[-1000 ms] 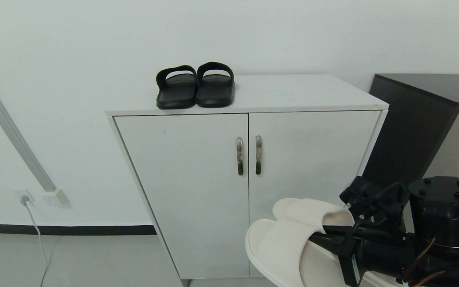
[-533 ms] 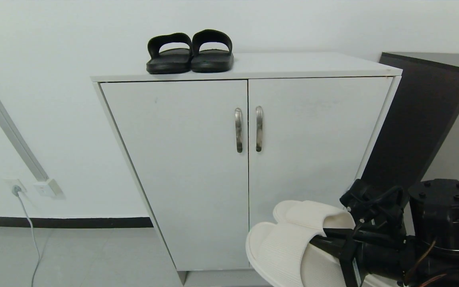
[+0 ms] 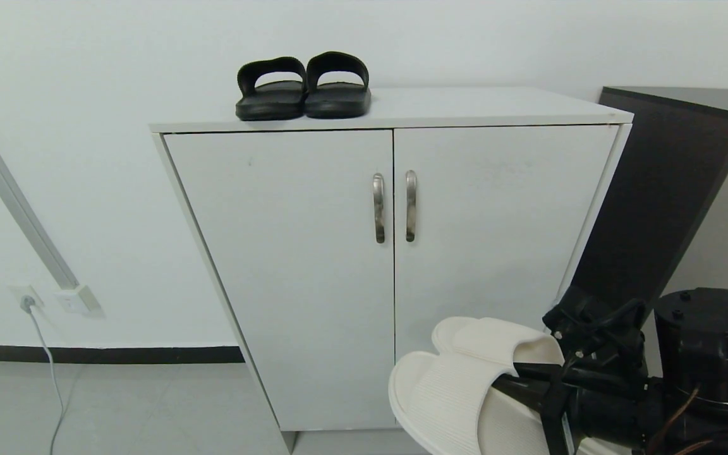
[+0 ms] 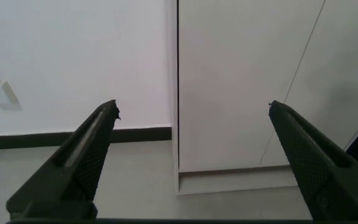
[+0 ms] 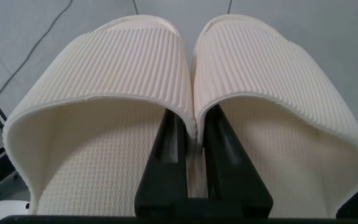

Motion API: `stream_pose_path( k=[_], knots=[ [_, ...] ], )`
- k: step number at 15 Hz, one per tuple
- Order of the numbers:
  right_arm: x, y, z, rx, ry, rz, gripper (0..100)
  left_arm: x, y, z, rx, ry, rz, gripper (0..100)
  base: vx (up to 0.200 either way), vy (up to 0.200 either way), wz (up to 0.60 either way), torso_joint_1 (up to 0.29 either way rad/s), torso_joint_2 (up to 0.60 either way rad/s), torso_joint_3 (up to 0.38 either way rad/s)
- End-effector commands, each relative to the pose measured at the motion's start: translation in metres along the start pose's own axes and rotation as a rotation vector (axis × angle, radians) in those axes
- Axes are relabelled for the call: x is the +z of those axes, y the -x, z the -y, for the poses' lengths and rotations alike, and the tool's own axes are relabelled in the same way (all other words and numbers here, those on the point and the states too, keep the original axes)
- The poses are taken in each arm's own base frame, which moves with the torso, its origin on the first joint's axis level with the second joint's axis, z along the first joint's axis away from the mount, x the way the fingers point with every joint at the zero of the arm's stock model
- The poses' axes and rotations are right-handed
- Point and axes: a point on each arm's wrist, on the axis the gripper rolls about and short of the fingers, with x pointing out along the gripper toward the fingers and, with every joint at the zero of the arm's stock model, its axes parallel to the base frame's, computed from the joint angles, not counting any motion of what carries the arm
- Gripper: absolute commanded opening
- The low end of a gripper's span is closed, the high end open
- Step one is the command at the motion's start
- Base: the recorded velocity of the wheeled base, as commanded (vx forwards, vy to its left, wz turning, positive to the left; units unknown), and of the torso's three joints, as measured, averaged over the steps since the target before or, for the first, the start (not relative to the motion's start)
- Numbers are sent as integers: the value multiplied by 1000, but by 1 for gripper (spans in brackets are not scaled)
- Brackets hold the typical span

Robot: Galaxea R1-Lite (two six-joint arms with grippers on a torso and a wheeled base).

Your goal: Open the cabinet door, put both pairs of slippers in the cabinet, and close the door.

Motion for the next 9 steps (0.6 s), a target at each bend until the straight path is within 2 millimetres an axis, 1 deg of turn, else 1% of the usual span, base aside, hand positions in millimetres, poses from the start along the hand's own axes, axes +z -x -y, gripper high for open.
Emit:
stream_pose_path(
  k=[1,4,8,9],
  knots=[
    [-1,0,0,0,0,-2,0,0,0,0,0,-4,-1,100,0,0,0,0,0,0],
    [-3,1,-1,5,1,-8,0,2,0,0,6,-38,0,100,0,0,0,-4,162,108],
    [-4,0,-2,9,2,-1,0,2,0,0,6,-29,-1,100,0,0,0,0,0,0],
    [-3,0,-2,9,3,2,0,2,0,0,7,0,0,100,0,0,0,0,0,0]
  ],
)
